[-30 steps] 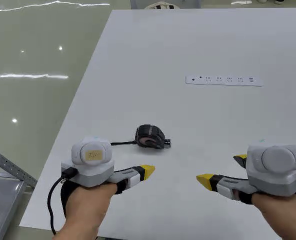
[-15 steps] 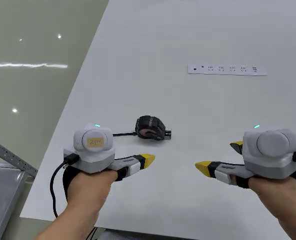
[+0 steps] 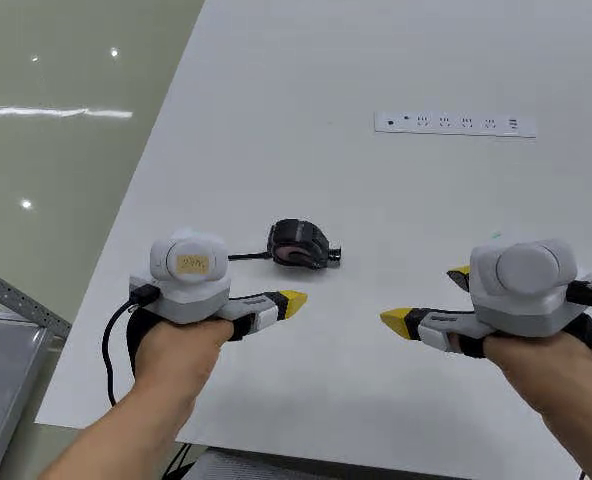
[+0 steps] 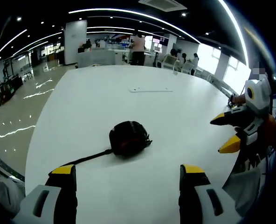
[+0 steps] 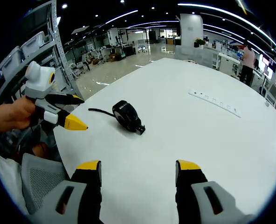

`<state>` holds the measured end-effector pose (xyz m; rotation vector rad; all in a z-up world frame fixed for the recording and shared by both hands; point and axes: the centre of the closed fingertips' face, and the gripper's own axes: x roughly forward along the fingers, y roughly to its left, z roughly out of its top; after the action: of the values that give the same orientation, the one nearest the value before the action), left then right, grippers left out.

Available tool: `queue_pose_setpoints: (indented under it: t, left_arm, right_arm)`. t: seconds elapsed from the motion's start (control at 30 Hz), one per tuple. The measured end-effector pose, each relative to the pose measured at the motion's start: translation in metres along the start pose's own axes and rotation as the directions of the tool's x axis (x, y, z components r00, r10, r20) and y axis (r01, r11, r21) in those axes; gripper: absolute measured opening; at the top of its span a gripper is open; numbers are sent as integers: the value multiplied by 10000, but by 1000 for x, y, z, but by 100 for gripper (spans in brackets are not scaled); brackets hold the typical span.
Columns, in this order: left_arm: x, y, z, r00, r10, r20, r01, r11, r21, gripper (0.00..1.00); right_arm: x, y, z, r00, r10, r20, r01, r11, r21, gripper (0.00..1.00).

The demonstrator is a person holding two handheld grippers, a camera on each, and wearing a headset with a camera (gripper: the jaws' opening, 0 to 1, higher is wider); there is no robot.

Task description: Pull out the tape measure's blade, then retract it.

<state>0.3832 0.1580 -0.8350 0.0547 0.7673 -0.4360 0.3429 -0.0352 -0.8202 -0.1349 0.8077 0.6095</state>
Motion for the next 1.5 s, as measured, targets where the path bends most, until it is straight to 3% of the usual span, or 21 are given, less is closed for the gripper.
queue_pose_setpoints:
  t: [0.67,1.17,1.5]
  left_arm:
    - [17,7,1,9998,-152,-107,153,9998,118,88]
    - [30,15,7,9998,-172,-83,180,9937,1109,86]
    - [42,16,15,9982,-590,46,567,9762,2094,81]
  right_arm:
    - [21,5,7,9993,342,-154,-347,9989,-308,64]
    - [37,0,14,9984,548,-108,-557,9929,-1047,61]
    - [49,1,16,9965,805,-245,-835,9823,-1679,59]
